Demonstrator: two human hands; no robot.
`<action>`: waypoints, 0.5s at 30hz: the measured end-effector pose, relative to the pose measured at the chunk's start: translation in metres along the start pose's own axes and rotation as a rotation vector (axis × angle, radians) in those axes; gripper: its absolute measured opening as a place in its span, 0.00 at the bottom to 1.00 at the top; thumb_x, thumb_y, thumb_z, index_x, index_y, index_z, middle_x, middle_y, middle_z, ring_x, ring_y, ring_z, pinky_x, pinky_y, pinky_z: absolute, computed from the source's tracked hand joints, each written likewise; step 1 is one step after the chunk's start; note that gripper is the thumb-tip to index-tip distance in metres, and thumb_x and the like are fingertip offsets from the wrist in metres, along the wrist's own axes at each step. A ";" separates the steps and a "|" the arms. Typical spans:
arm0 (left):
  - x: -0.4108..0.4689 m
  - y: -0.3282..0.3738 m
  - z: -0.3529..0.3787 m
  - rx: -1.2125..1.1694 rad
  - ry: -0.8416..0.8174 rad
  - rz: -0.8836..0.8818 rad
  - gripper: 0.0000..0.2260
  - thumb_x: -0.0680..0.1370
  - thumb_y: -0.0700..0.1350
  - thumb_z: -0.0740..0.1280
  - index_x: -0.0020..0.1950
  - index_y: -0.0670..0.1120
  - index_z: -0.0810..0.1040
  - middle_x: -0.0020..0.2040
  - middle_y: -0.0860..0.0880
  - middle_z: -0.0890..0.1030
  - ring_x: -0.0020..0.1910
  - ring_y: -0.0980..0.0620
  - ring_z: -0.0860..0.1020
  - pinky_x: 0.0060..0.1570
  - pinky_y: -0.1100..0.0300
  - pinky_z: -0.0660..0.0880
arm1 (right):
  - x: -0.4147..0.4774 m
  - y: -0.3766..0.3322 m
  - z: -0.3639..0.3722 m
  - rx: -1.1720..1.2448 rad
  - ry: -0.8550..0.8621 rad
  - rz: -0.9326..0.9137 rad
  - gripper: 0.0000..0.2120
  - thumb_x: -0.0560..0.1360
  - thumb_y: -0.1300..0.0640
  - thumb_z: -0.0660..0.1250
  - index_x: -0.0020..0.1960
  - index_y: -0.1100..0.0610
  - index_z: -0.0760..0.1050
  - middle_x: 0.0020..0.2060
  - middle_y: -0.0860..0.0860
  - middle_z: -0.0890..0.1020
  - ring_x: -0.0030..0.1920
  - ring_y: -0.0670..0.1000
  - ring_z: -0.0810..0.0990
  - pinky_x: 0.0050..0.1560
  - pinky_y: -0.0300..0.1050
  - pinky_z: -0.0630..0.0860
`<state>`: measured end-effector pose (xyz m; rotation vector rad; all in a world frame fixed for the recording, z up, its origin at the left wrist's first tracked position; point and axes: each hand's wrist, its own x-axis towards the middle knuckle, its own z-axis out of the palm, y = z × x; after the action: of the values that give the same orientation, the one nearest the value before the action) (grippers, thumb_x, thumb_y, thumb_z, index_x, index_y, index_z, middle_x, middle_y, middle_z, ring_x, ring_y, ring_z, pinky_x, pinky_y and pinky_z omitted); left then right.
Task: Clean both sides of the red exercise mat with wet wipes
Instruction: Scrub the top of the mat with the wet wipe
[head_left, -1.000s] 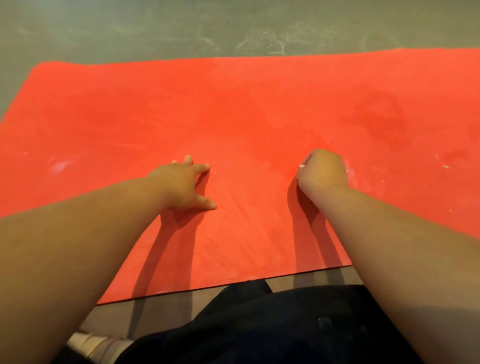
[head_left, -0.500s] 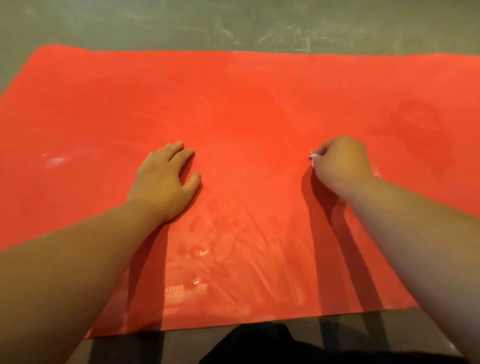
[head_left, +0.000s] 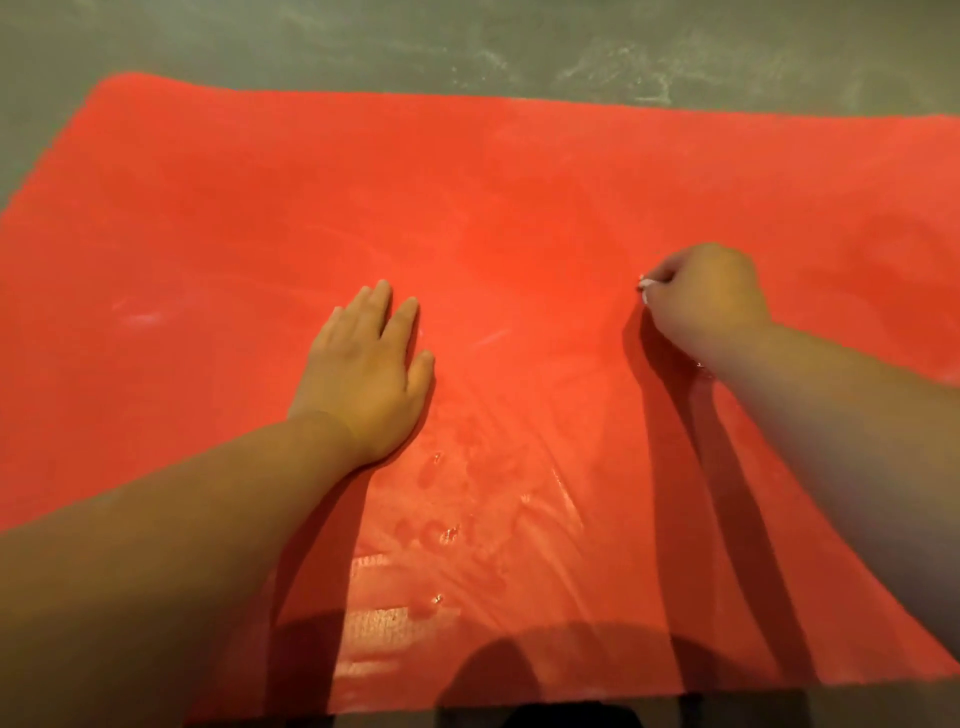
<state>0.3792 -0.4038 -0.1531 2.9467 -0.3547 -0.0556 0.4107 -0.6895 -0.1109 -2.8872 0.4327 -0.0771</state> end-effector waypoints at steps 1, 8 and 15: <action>0.001 0.000 0.000 0.000 -0.003 0.004 0.28 0.80 0.56 0.48 0.78 0.46 0.57 0.79 0.43 0.52 0.78 0.45 0.50 0.76 0.50 0.46 | 0.001 -0.002 0.004 0.016 0.025 0.046 0.10 0.74 0.60 0.65 0.52 0.61 0.82 0.50 0.62 0.83 0.53 0.60 0.80 0.52 0.47 0.74; 0.000 0.002 -0.003 -0.104 0.036 -0.009 0.30 0.76 0.53 0.48 0.76 0.44 0.61 0.78 0.41 0.57 0.77 0.44 0.54 0.76 0.51 0.47 | -0.063 -0.115 0.042 0.168 -0.104 -0.606 0.11 0.76 0.57 0.62 0.53 0.55 0.82 0.49 0.57 0.80 0.52 0.57 0.77 0.55 0.47 0.72; 0.000 0.001 0.000 -0.085 0.035 -0.012 0.24 0.81 0.49 0.54 0.77 0.45 0.59 0.78 0.42 0.55 0.77 0.45 0.52 0.76 0.52 0.46 | 0.014 -0.012 0.016 0.063 0.112 0.014 0.12 0.76 0.60 0.63 0.56 0.60 0.81 0.53 0.61 0.82 0.56 0.60 0.79 0.54 0.47 0.72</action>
<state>0.3790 -0.4050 -0.1529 2.8621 -0.3221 -0.0204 0.4293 -0.6789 -0.1232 -2.8271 0.4619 -0.2465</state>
